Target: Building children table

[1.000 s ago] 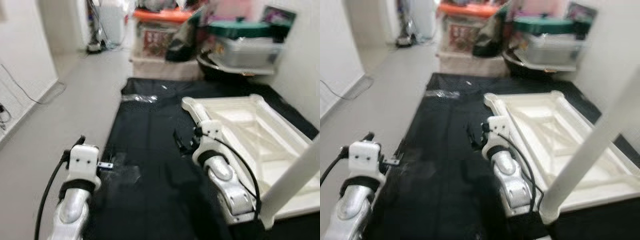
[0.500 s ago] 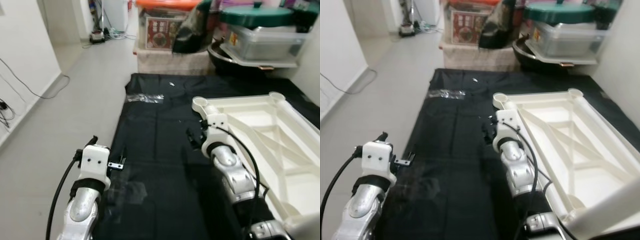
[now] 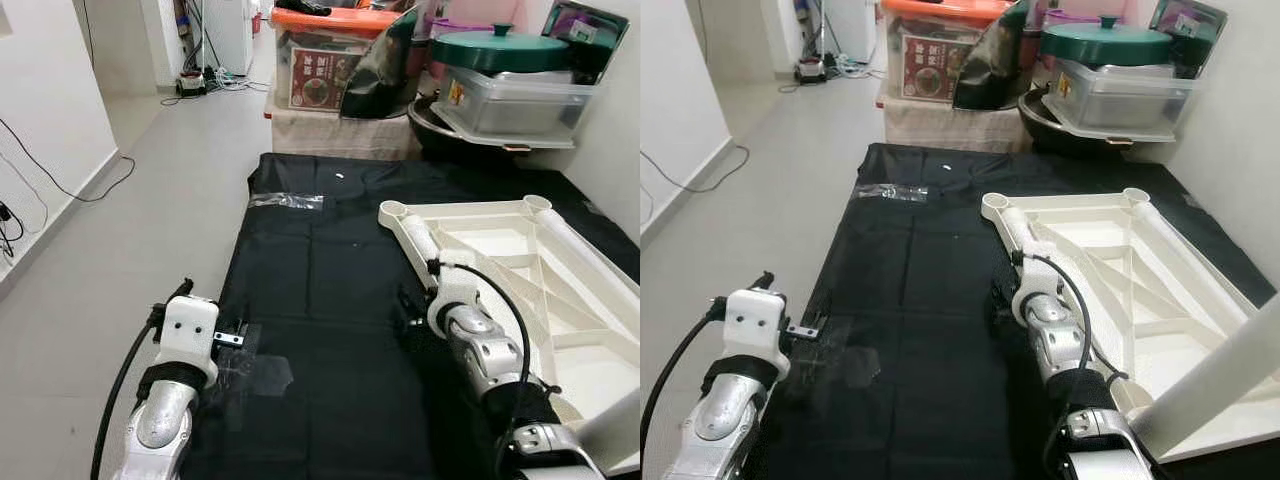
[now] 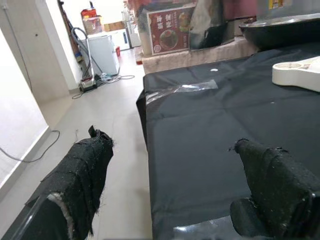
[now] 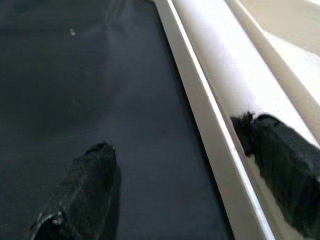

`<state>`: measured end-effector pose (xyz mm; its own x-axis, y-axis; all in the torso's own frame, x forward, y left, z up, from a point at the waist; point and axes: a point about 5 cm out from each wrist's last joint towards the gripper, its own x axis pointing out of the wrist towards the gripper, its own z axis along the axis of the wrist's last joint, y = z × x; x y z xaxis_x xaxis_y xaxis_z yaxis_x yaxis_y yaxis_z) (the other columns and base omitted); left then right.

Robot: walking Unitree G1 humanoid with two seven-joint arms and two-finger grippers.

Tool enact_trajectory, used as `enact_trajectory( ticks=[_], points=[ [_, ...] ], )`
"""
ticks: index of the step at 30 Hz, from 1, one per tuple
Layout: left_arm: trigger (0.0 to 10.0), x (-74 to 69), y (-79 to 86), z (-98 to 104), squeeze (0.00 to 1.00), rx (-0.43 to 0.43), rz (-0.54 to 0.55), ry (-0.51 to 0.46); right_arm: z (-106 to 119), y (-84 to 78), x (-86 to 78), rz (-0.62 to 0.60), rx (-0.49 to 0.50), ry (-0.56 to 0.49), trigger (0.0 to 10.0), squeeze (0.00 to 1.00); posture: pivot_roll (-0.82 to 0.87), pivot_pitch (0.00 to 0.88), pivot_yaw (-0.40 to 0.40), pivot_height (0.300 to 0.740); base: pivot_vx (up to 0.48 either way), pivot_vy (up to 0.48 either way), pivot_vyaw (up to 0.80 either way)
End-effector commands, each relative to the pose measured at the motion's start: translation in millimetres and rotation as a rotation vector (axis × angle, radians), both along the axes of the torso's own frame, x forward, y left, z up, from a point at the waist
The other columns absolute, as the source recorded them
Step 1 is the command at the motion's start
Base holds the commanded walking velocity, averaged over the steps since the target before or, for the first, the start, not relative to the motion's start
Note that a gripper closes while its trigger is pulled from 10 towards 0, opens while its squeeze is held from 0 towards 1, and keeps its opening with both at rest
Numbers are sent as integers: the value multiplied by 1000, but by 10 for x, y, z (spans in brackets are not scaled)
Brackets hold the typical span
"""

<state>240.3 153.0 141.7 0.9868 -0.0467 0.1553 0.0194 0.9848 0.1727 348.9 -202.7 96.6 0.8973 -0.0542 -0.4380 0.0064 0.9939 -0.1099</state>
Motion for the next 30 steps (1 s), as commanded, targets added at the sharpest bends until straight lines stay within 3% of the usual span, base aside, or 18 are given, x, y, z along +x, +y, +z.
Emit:
enact_trajectory(
  ticks=[1,7,8,9,10,11,12,13,14,15,19,21,22,24,25,27,30],
  points=[
    [10000,7,-19,-22,0,7,-3,8,-91,-134,-49,-56,12,51,10000,0,80,0,-91,740,0,0,0],
    [10000,-16,43,-42,0,19,9,16,-134,-211,-38,-88,47,83,10000,0,79,0,-90,740,0,0,0],
    [10000,-12,50,-53,0,23,9,18,-134,-170,-21,-35,63,91,9176,0,82,0,-93,740,0,0,0],
    [10000,-12,50,-53,0,23,9,18,-134,-170,-21,-35,63,91,9176,0,82,0,-93,740,0,0,0],
    [10000,-2,46,-60,0,25,9,20,-149,-115,-25,18,67,106,8314,0,75,0,-90,740,0,0,0],
    [10000,12,35,-63,0,25,9,21,-180,-67,-37,57,79,132,8235,0,78,0,-90,740,0,0,0],
    [10000,22,21,-59,0,24,7,20,-218,-33,-56,80,95,162,7294,0,78,0,-90,740,0,0,0],
    [10000,22,21,-59,0,24,7,20,-218,-33,-56,80,95,162,7294,0,78,0,-90,740,0,0,0],
    [10000,25,5,-53,0,22,3,19,-254,-19,-71,92,114,187,3059,0,84,0,-94,740,0,0,0],
    [10000,19,-9,-53,0,22,-3,20,-319,-2,-110,110,145,226,0,0,88,0,-95,740,0,0,0],
    [10000,7,-15,-68,0,30,-10,25,-413,16,-163,151,168,271,0,0,90,0,-95,740,0,0,0],
    [10000,8,15,-61,0,31,-2,25,-495,1,-237,269,127,296,0,0,91,0,-100,740,0,0,0],
    [10000,8,15,-61,0,31,-2,25,-495,1,-237,269,127,296,0,0,91,0,-100,740,0,0,0],
    [10000,15,27,-74,0,35,-1,28,-451,46,-279,497,39,260,0,0,79,0,-95,740,0,0,0],
    [10000,15,27,-74,0,35,-1,28,-451,46,-279,497,39,260,0,0,79,0,-95,740,0,0,0],
    [10000,37,30,-98,0,39,4,33,-386,118,-340,717,-44,218,0,0,77,0,-98,740,0,0,0],
    [10000,48,25,-90,0,34,5,31,-348,155,-378,813,-77,194,0,0,78,0,-98,740,0,0,0]
  ],
)
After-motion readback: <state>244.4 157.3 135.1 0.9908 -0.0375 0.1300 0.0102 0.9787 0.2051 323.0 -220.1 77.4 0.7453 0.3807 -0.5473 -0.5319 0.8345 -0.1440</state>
